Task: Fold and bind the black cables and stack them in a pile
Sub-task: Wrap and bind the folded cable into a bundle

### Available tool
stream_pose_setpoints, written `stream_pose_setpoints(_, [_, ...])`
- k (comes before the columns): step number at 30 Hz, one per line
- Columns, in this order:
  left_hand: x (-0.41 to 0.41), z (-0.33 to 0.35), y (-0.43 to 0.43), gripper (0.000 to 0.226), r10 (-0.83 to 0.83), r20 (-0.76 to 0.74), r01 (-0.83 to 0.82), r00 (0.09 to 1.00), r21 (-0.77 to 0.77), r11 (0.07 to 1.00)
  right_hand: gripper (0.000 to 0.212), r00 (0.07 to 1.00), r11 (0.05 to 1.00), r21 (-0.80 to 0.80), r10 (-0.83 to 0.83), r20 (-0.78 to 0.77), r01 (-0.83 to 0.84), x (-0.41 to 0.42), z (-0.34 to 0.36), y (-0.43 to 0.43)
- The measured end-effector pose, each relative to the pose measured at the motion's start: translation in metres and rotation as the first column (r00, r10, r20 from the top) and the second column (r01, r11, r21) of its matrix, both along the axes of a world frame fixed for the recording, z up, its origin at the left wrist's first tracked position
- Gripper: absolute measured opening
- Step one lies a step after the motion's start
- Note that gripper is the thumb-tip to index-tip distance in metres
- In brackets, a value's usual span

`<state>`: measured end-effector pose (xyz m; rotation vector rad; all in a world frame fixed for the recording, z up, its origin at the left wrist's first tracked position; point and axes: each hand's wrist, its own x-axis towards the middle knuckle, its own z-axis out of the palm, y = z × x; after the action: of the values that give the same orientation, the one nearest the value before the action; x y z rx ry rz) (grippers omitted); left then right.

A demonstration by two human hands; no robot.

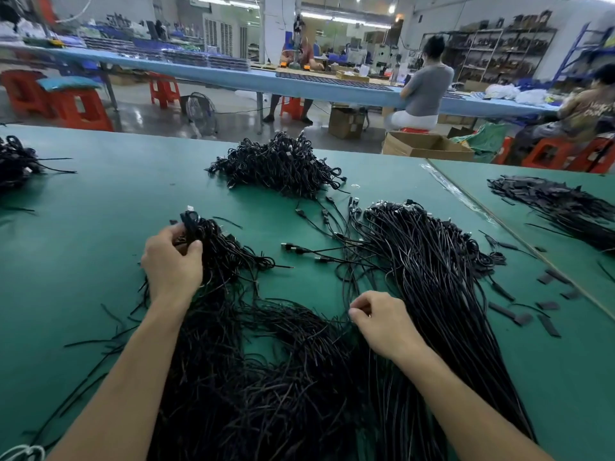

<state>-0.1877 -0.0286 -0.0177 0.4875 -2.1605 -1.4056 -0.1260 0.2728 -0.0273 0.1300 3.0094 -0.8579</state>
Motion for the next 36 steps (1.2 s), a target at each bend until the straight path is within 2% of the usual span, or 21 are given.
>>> stream_pose_setpoints(3, [0.001,-0.003,0.009,0.050,-0.066,0.084,0.076,0.994,-0.123,0.990,0.028,0.999,0.987,0.153,-0.051,0.006,0.049,-0.009,-0.006,-0.015])
stream_pose_setpoints(6, [0.008,-0.001,0.017,0.063,-0.067,0.155,0.098,0.986,-0.207,0.973,0.026,0.995,0.959,0.266,-0.103,-0.004,0.100,-0.013,-0.011,-0.024])
stream_pose_setpoints(10, [0.020,0.002,0.026,0.066,0.013,0.083,0.013,0.996,-0.301,0.953,0.013,0.993,0.933,0.348,-0.112,0.030,0.095,-0.021,-0.011,-0.029])
stream_pose_setpoints(12, [0.025,0.003,0.031,0.059,0.037,0.013,-0.029,0.999,-0.379,0.925,0.012,0.989,0.953,0.276,-0.142,0.030,0.128,-0.025,-0.008,-0.027])
stream_pose_setpoints(14, [0.028,0.007,0.037,0.045,-0.041,-0.053,0.017,0.998,-0.386,0.922,0.017,0.987,0.978,0.133,-0.160,0.007,0.158,-0.028,0.000,-0.024])
stream_pose_setpoints(16, [0.033,0.012,0.049,0.031,-0.242,-0.082,0.197,0.967,-0.363,0.911,0.017,0.984,0.979,-0.105,-0.175,-0.017,0.172,-0.028,0.012,-0.020])
stream_pose_setpoints(17, [0.036,0.014,0.055,0.030,-0.363,-0.075,0.316,0.929,-0.353,0.881,0.017,0.982,0.951,-0.251,-0.188,-0.014,0.179,-0.027,0.019,-0.019])
stream_pose_setpoints(19, [0.045,0.018,0.068,0.038,-0.592,-0.020,0.555,0.806,-0.322,0.767,0.018,0.982,0.855,-0.490,-0.187,0.014,0.169,-0.020,0.031,-0.018])
stream_pose_setpoints(20, [0.048,0.017,0.075,0.043,-0.676,0.012,0.645,0.737,-0.312,0.698,0.018,0.986,0.826,-0.544,-0.167,0.011,0.146,-0.015,0.036,-0.017])
stream_pose_setpoints(24, [0.056,0.011,0.099,0.052,-0.810,0.086,0.779,0.580,-0.352,0.520,0.019,0.991,0.886,-0.459,0.006,-0.134,-0.067,0.012,0.055,-0.019])
stream_pose_setpoints(26, [0.058,0.009,0.108,0.046,-0.849,0.056,0.809,0.525,-0.343,0.478,0.021,0.962,0.834,-0.486,0.187,-0.201,-0.263,0.032,0.069,-0.029])
stream_pose_setpoints(28, [0.057,0.007,0.109,0.035,-0.860,0.044,0.810,0.509,-0.363,0.461,0.021,0.888,0.760,-0.459,0.396,-0.234,-0.460,0.051,0.086,-0.044])
stream_pose_setpoints(29, [0.056,0.006,0.108,0.029,-0.843,0.024,0.789,0.537,-0.369,0.492,0.021,0.859,0.745,-0.427,0.454,-0.237,-0.512,0.057,0.092,-0.050])
stream_pose_setpoints(31, [0.052,0.008,0.101,0.012,-0.751,-0.062,0.699,0.658,-0.322,0.639,0.024,0.847,0.765,-0.365,0.458,-0.269,-0.530,0.063,0.100,-0.055])
stream_pose_setpoints(34, [0.044,0.017,0.082,0.034,-0.457,-0.175,0.453,0.872,-0.064,0.889,0.029,0.894,0.864,-0.302,0.300,-0.333,-0.402,0.058,0.103,-0.045])
stream_pose_setpoints(36, [0.037,0.024,0.061,0.040,-0.215,-0.260,0.251,0.941,0.116,0.961,0.029,0.925,0.926,-0.278,0.150,-0.350,-0.255,0.049,0.098,-0.029])
